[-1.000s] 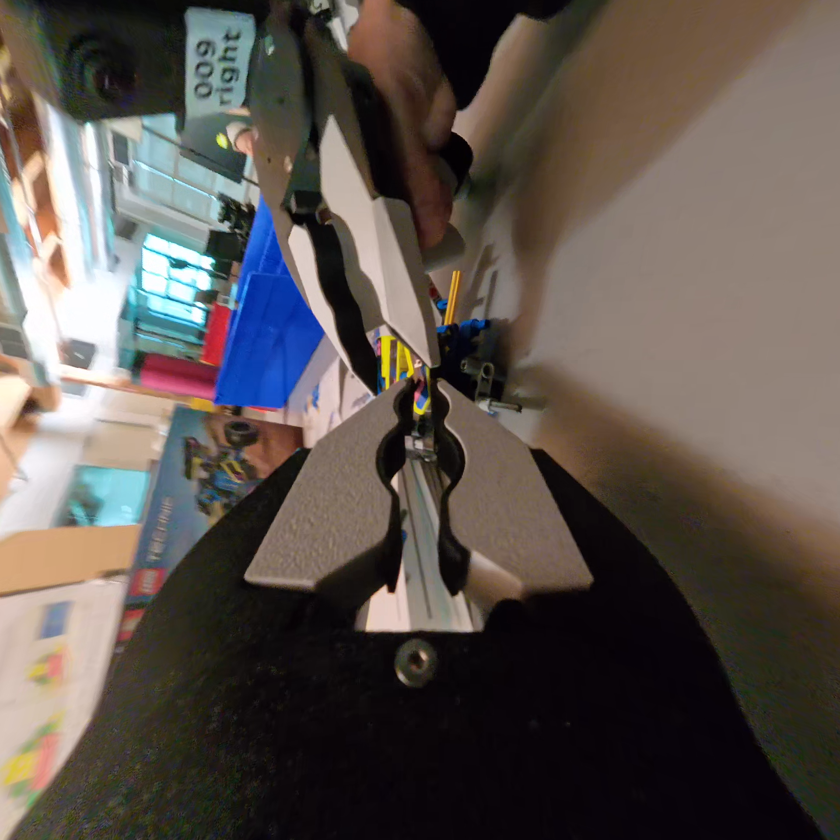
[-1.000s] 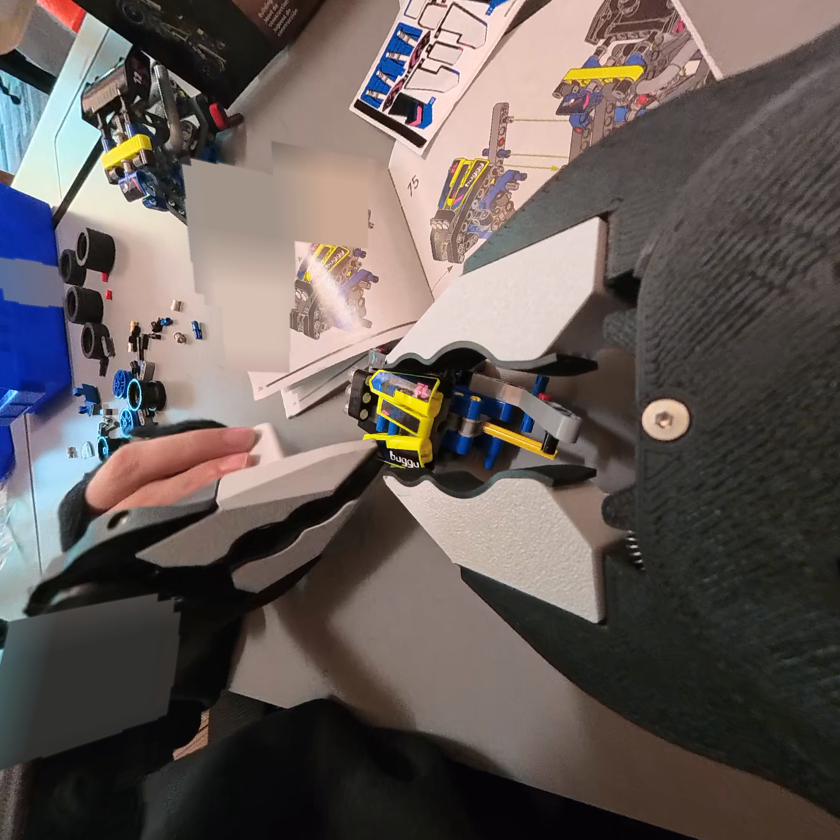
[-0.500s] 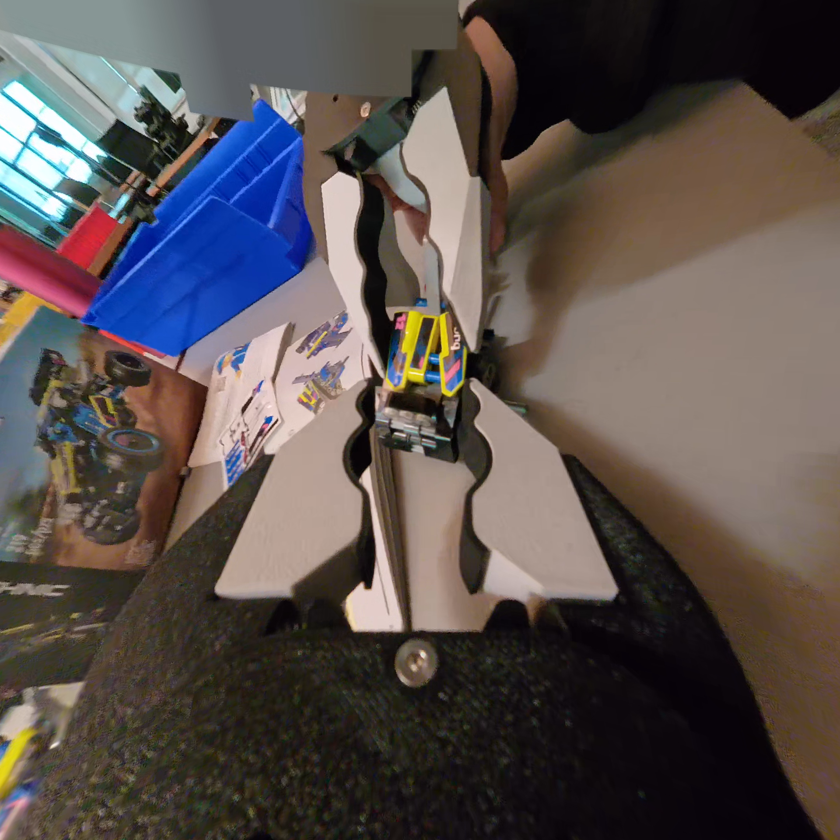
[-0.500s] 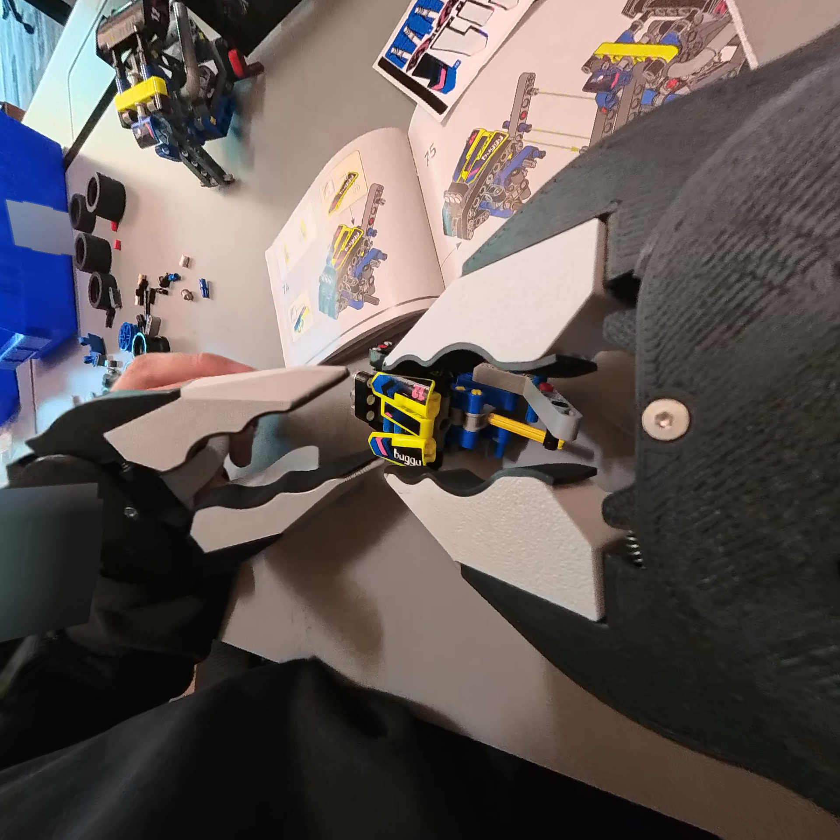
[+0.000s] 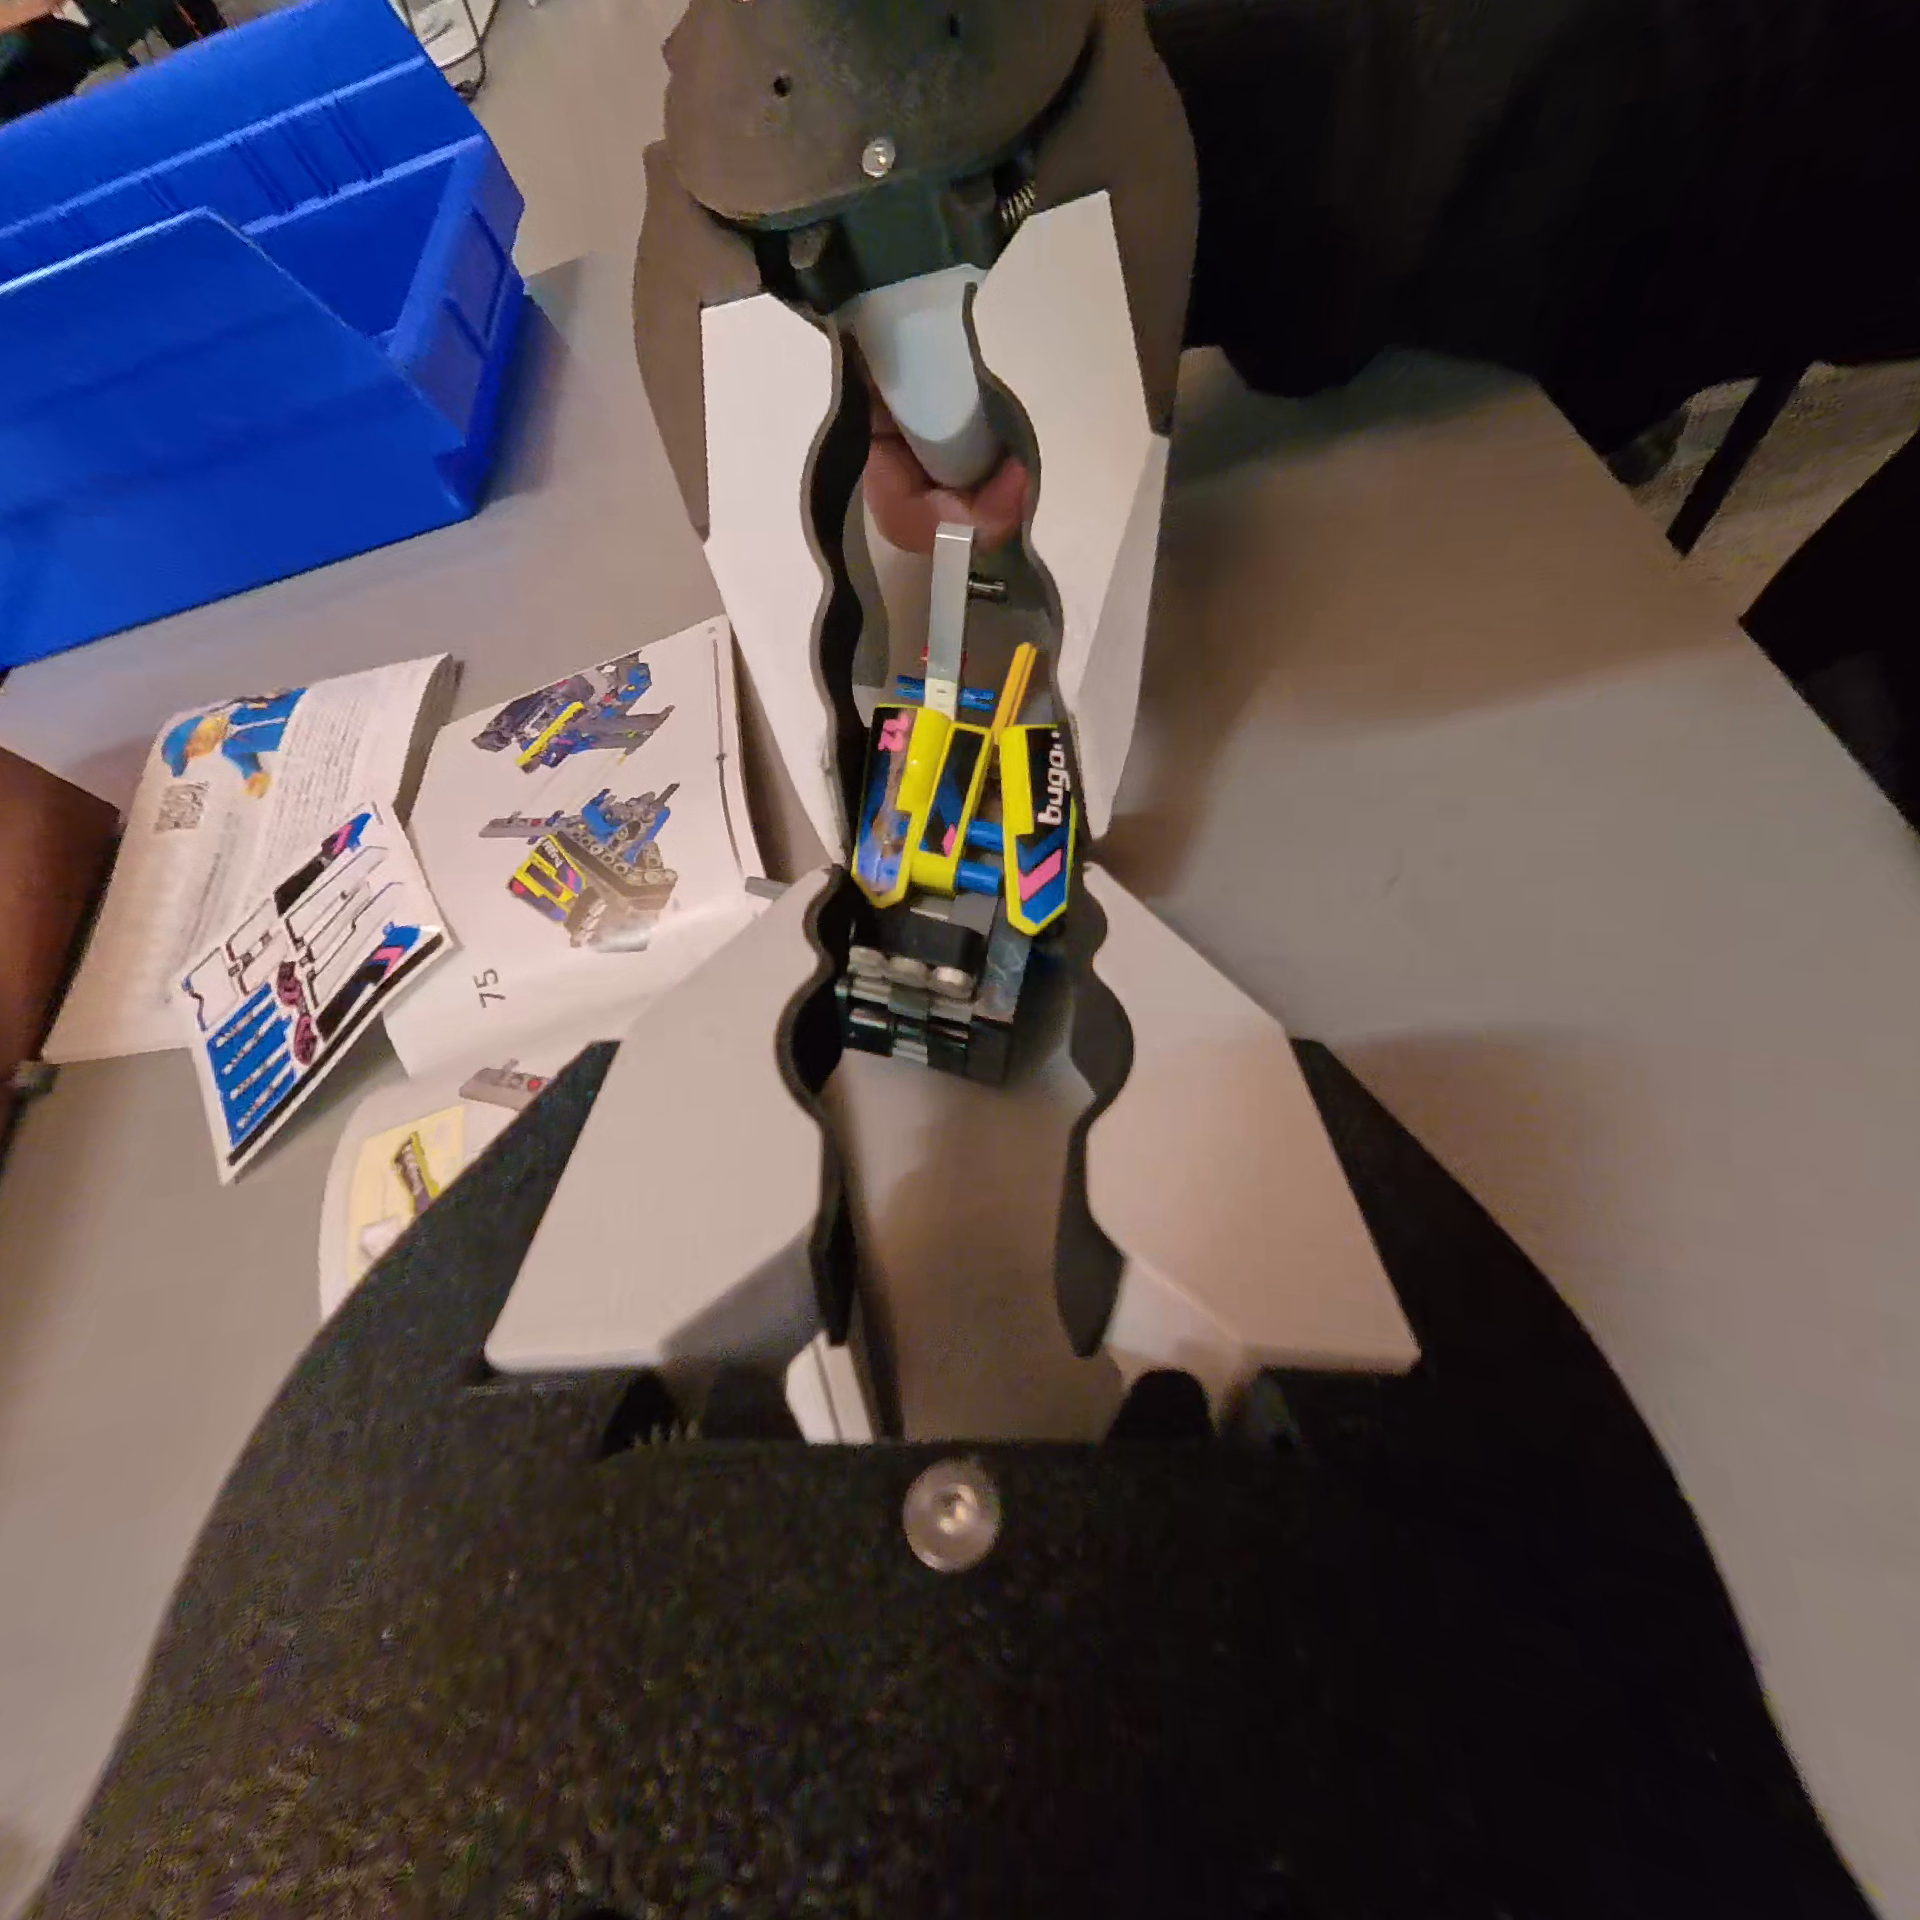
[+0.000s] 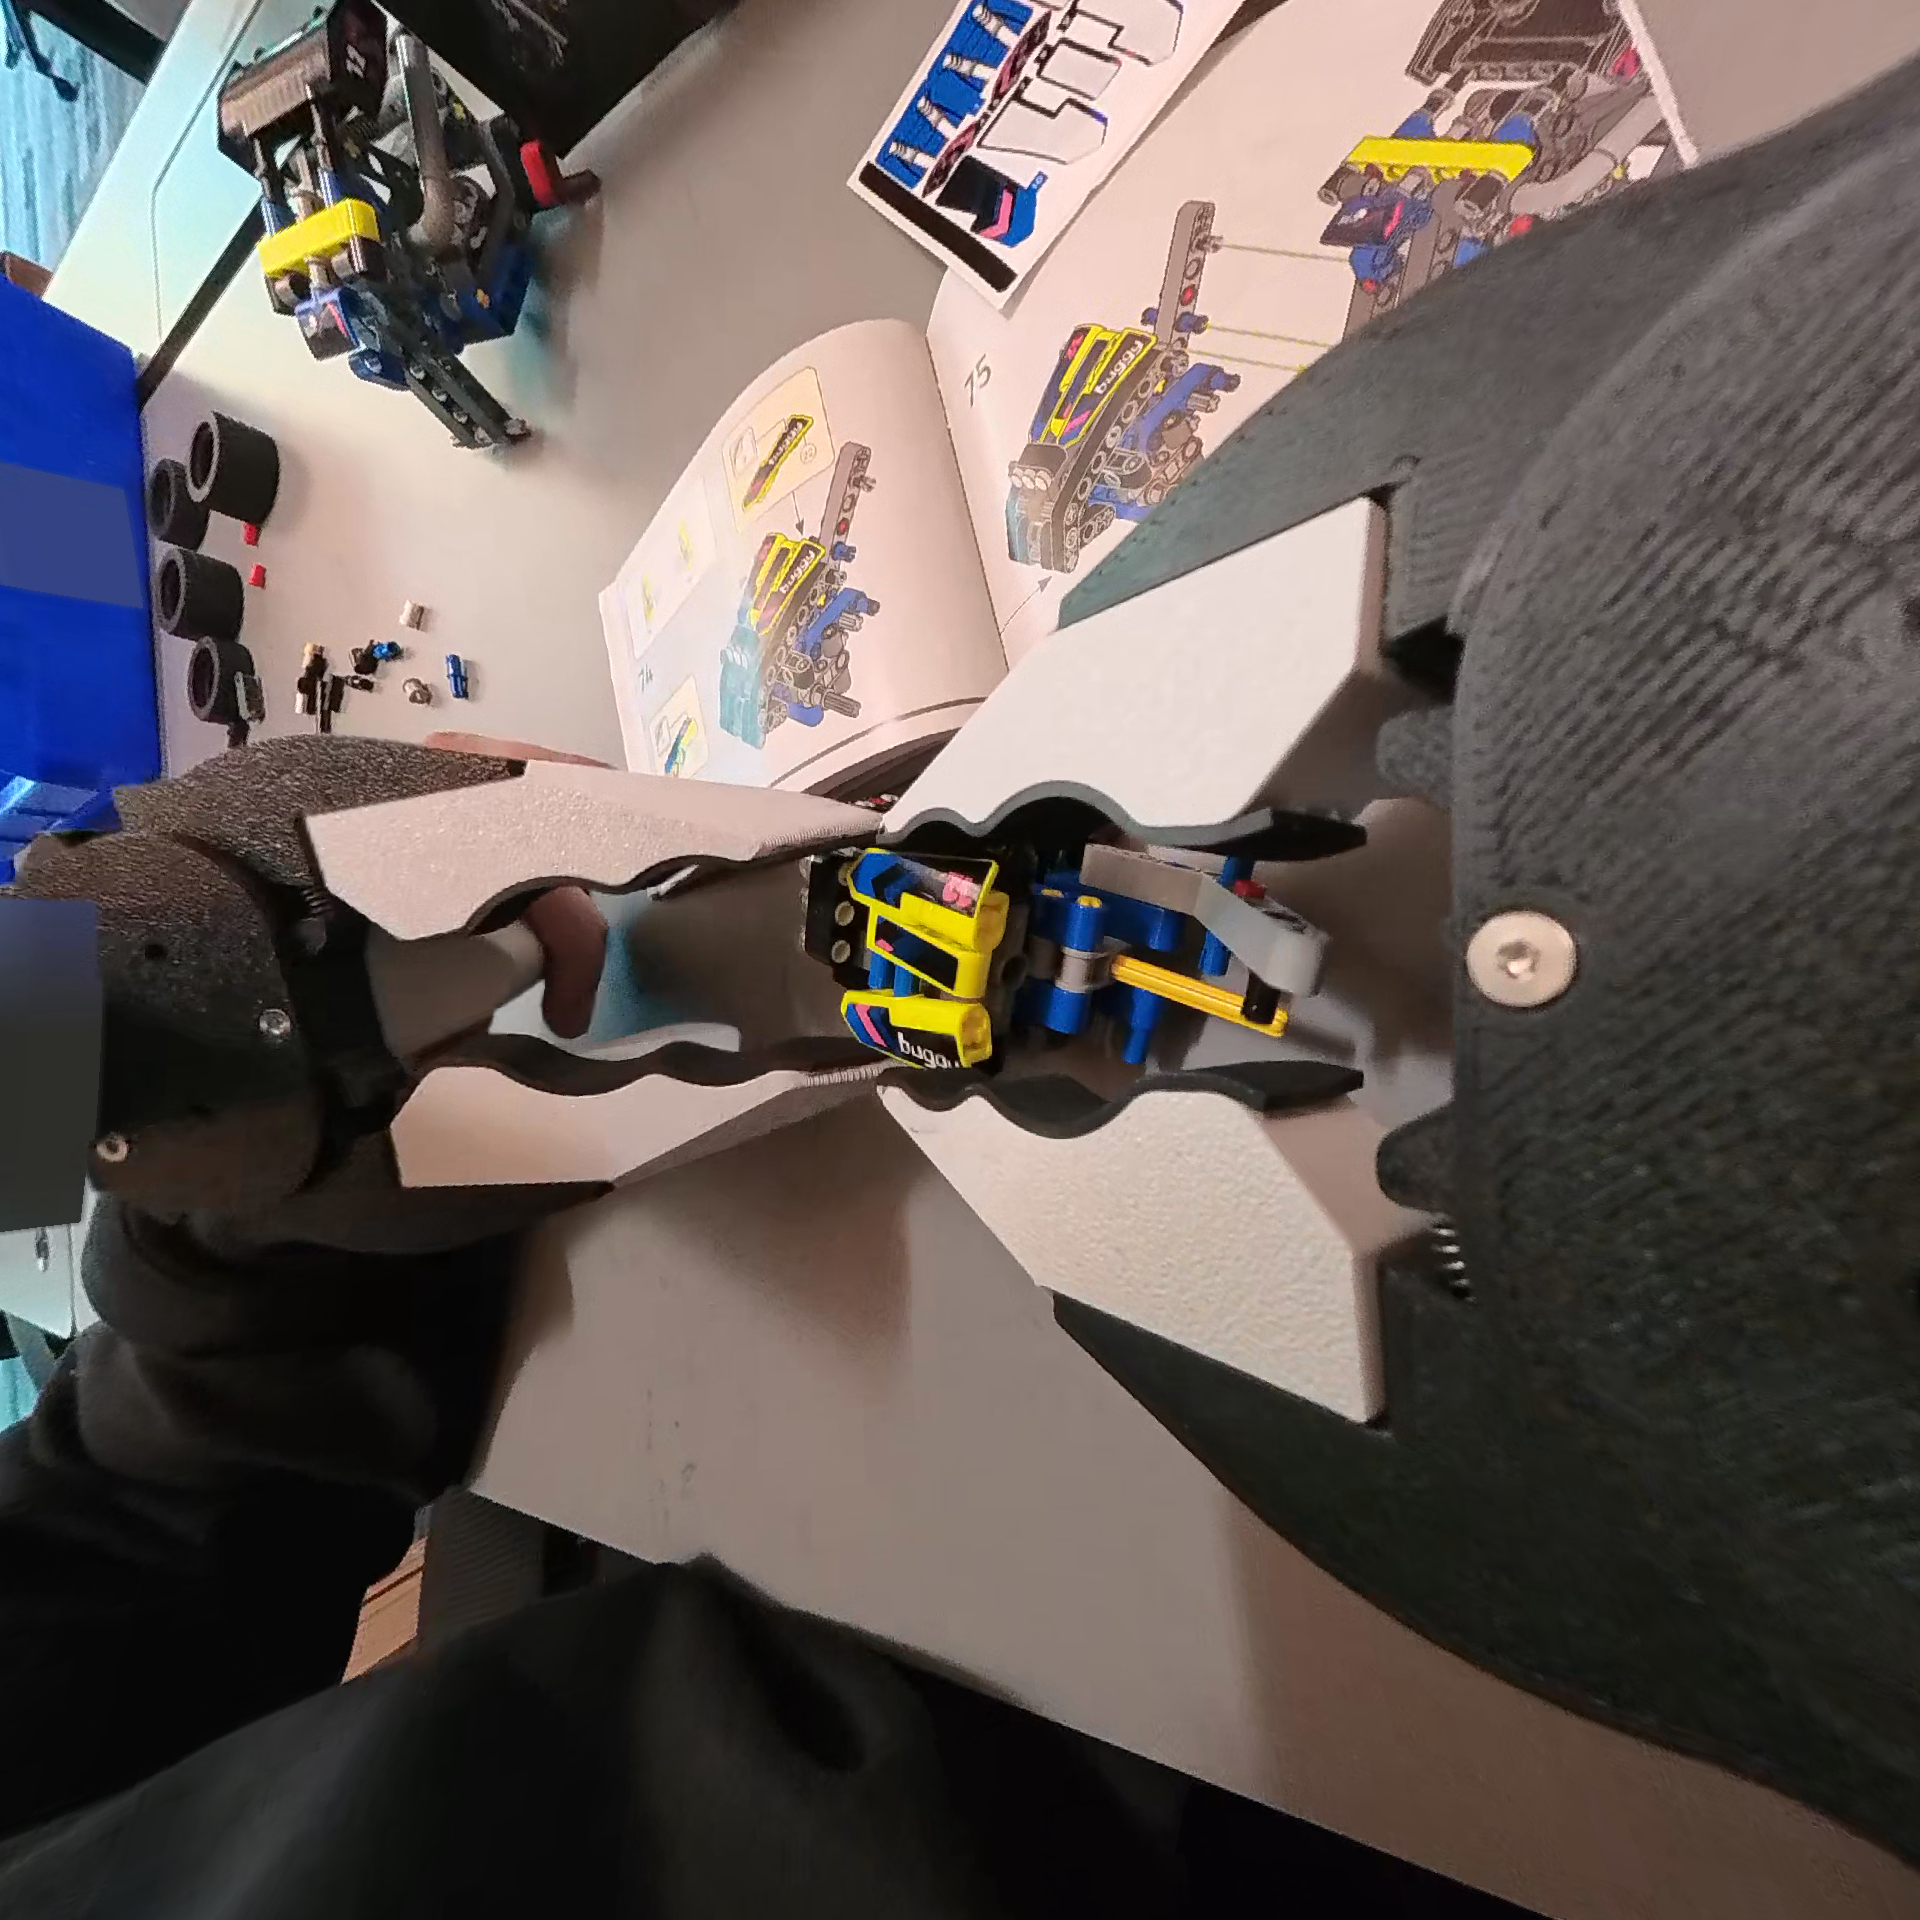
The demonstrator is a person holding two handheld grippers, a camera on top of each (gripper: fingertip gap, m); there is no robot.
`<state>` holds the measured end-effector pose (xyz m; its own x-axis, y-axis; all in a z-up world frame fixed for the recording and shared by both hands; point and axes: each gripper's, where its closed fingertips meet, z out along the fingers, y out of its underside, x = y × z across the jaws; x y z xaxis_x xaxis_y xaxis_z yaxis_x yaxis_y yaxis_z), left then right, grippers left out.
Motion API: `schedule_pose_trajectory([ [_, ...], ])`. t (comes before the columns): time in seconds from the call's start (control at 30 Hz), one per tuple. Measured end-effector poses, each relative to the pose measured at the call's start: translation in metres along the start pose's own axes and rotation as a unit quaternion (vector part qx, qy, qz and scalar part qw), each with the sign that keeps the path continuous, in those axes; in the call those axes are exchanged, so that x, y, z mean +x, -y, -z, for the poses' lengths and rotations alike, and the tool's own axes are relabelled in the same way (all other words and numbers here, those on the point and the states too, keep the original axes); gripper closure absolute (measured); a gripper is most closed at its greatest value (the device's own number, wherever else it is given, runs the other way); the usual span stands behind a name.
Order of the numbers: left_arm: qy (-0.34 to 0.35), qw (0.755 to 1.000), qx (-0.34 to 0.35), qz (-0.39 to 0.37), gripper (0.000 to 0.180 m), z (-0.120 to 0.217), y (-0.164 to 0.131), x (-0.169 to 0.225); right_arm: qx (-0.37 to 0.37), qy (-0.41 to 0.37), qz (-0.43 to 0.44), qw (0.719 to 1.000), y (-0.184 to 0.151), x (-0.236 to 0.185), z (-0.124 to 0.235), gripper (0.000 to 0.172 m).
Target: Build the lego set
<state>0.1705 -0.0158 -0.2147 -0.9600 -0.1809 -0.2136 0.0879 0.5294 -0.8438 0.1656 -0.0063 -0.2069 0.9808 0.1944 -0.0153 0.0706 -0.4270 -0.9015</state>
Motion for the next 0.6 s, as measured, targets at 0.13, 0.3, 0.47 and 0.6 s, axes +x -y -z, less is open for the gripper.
schedule_pose_trajectory([
  [0.13, -0.010, 1.000, -0.001, -0.003, 0.144, -0.0003, -0.0014, -0.0026, -0.001, -0.001, -0.006, 1.000, -0.0003, 0.0016, -0.0002, 0.133],
  [0.3, -0.007, 1.000, -0.015, -0.006, 0.147, -0.0006, -0.0024, -0.0041, -0.002, -0.008, -0.009, 1.000, -0.0005, 0.0037, -0.0001, 0.135],
  [0.47, -0.014, 1.000, -0.023, 0.003, 0.148, -0.0006, -0.0026, -0.0045, -0.001, -0.012, -0.010, 1.000, -0.0002, 0.0047, -0.0001, 0.136],
  [0.6, -0.012, 1.000, -0.013, -0.002, 0.147, -0.0009, -0.0012, -0.0048, 0.001, -0.012, -0.009, 1.000, 0.0003, 0.0046, 0.0002, 0.137],
])
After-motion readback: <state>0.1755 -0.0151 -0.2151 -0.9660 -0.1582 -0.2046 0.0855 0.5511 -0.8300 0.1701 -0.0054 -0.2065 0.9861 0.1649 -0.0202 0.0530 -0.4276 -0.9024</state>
